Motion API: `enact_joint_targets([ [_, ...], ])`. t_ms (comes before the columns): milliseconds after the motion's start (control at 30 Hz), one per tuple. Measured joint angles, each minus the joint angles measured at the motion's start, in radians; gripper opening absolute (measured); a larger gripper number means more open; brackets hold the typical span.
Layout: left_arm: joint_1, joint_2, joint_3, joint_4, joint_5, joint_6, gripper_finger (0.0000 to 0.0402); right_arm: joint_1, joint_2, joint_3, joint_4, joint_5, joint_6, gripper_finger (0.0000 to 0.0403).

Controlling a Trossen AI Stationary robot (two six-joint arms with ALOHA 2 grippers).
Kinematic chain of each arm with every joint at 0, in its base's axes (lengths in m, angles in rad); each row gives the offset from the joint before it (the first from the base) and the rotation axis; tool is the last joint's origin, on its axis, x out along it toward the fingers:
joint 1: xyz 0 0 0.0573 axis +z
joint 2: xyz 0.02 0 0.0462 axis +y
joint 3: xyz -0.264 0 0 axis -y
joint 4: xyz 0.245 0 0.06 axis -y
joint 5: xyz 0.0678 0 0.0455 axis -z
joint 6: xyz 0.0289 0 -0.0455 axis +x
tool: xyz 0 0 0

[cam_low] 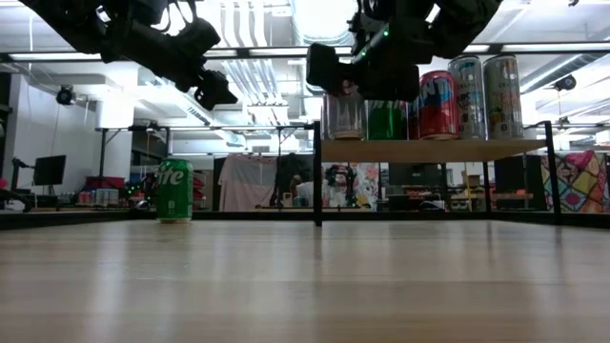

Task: Place canned beverage on shelf
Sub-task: Put the silver soda can on the shelf aligned in front of the other silver soda can

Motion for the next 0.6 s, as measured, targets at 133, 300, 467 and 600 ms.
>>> enact_joint_targets([
  [133, 0.000, 0.000, 0.000, 0.000, 0.000, 0.000, 0.0265, 0.000, 0.000, 0.003, -0.003, 0.000, -0.010, 0.0329],
  [300, 0.000, 0.000, 0.000, 0.000, 0.000, 0.000, 0.0265, 0.000, 0.000, 0.003, -0.001, 0.001, -0.030, 0.0337],
  [467, 0.000, 0.000, 0.000, 0.000, 0.001, 0.000, 0.0265, 0.000, -0.004, 0.003, -0.001, 0.001, -0.044, 0.0329],
  [600, 0.001, 0.000, 0.000, 0.000, 0.001, 0.000, 0.0265, 0.000, -0.010, 0.003, -0.002, 0.000, -0.064, 0.0328],
])
